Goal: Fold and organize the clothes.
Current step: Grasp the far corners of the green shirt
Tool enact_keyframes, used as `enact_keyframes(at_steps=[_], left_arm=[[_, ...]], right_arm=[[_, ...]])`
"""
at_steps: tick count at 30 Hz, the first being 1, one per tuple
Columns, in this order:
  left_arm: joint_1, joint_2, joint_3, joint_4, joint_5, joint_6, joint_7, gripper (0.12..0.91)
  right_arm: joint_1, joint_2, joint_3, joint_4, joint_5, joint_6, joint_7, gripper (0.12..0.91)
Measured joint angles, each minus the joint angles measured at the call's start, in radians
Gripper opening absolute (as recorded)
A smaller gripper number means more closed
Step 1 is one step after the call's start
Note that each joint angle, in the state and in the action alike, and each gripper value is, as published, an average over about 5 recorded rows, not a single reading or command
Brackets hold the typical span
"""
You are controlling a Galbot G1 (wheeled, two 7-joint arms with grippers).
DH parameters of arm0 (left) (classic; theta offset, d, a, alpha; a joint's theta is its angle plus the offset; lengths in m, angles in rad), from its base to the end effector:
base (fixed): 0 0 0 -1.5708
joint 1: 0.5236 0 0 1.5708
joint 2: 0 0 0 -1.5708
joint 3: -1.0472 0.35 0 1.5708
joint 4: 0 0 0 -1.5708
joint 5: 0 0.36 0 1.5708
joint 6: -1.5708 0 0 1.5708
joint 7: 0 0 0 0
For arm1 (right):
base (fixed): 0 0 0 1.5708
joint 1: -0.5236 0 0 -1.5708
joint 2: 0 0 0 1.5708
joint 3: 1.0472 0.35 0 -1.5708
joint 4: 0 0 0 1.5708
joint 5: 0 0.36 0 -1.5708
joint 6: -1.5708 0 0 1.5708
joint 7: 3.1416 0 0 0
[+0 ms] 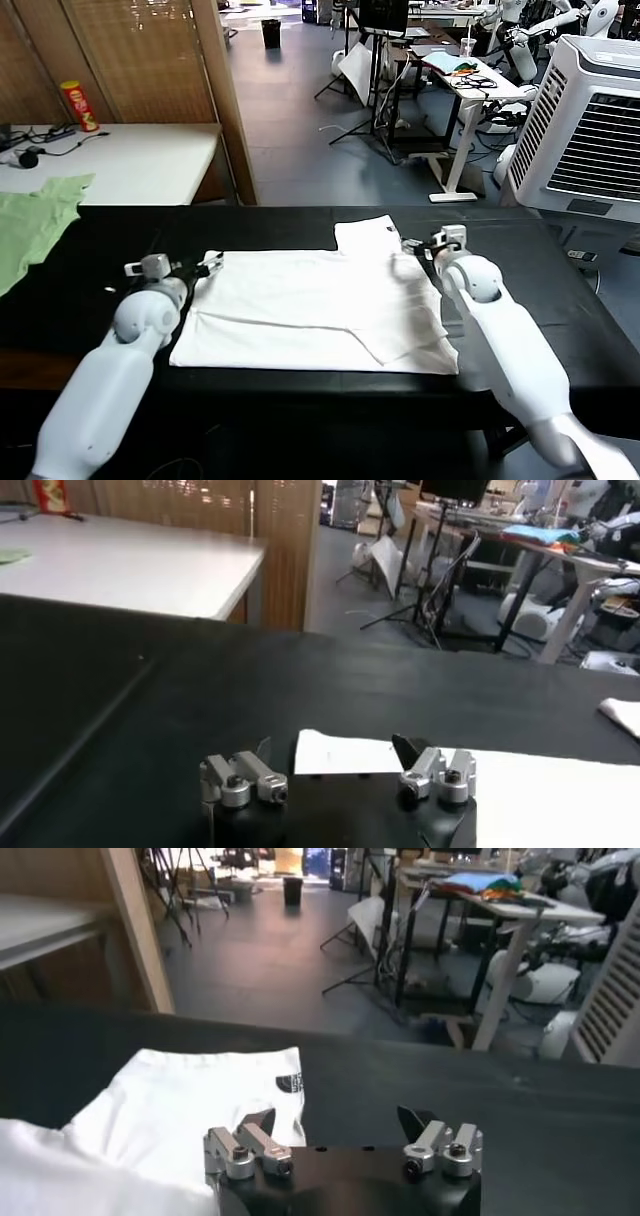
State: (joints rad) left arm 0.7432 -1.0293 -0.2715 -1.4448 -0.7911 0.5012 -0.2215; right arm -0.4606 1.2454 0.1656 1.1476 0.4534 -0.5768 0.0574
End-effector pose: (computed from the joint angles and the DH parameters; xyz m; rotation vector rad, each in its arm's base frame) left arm 0.4451 0.1274 -0.2635 0.0191 -2.6714 0.1582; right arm 0.5375 -0.0502 -0.2533 0.1486 -2.6270 0.0881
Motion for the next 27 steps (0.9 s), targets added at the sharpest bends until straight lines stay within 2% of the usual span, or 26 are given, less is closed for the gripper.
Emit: enact_keyframes(at_steps=[8,10,12,15,22,25,27], left_arm=[[-0.051,-0.023,0.022,0.096,0.021,-0.001,0.021,0.798],[-0.056,-0.027,0.024,0.113,0.028,0.000,0.032,0.786],[-0.062,-0.031,0.026,0.129,0.034,0.000,0.043,0.752],[-0.071,-0.039,0.030,0.148,0.044,-0.002,0.054,0.622],[-0.080,-0.049,0.038,0.169,0.055,-0.006,0.061,0.228],[-0.083,-0.051,0.039,0.172,0.060,-0.009,0.061,0.134],[-0.083,-0.051,0.037,0.170,0.063,-0.013,0.060,0.126]], right_arm=[[0.050,0.061,0.000,-0.117,-0.022,0.004,-0.014,0.794],[0.058,0.070,0.002,-0.136,-0.020,0.000,-0.014,0.770],[0.065,0.078,0.004,-0.153,-0.015,-0.005,-0.015,0.707],[0.072,0.091,0.010,-0.172,-0.007,-0.015,-0.016,0.568],[0.061,0.100,0.013,-0.170,0.004,-0.019,-0.033,0.195],[0.051,0.095,0.016,-0.158,0.005,0.008,-0.042,0.122],[0.041,0.087,0.016,-0.145,0.005,0.034,-0.048,0.123]])
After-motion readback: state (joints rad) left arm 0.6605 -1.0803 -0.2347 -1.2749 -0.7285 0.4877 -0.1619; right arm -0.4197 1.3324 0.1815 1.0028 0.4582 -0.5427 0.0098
